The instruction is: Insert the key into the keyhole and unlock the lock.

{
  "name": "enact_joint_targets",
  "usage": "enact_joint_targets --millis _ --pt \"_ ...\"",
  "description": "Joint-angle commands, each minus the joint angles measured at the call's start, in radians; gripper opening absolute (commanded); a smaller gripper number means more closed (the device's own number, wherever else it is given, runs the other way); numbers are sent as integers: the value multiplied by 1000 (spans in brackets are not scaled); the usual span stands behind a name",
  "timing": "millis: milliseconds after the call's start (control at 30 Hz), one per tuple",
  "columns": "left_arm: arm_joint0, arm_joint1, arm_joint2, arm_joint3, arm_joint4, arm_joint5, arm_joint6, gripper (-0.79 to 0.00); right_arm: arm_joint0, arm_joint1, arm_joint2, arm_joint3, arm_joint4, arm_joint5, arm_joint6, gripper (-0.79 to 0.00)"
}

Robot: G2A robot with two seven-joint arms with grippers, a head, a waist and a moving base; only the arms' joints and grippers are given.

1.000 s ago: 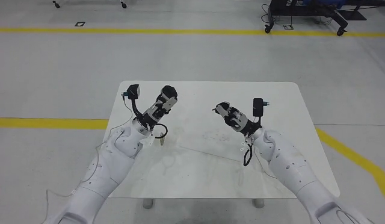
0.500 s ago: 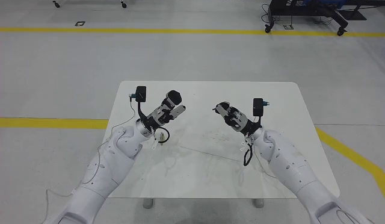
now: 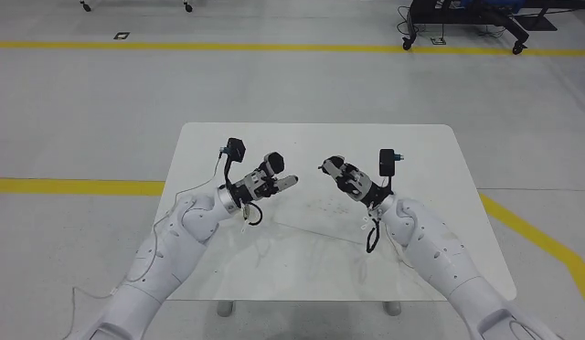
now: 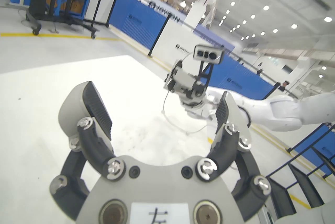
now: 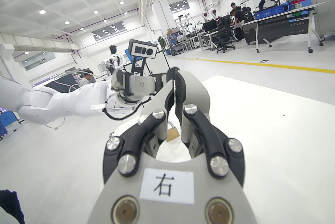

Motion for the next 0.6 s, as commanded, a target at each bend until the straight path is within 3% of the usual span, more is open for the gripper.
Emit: enact_joint_targets --millis 0,233,300,433,567 --pt "5 -4 10 -5 -59 -14 -20 0 3 -4 -4 -3 56 -11 46 -785" --pt "-9 -8 9 5 -211 -39 -102 0 15 -12 -40 -16 296 -15 221 -785" --pt "-11 -8 8 6 -228 -41 -117 -151 20 -13 -50 -14 357 -15 274 -785" --pt "-11 -10 9 7 -238 -40 -135 -376 31 -15 -66 -6 445 -15 362 -785" --pt "-12 -12 10 9 -239 -36 -145 -394 41 -17 -77 1 506 -15 423 -785"
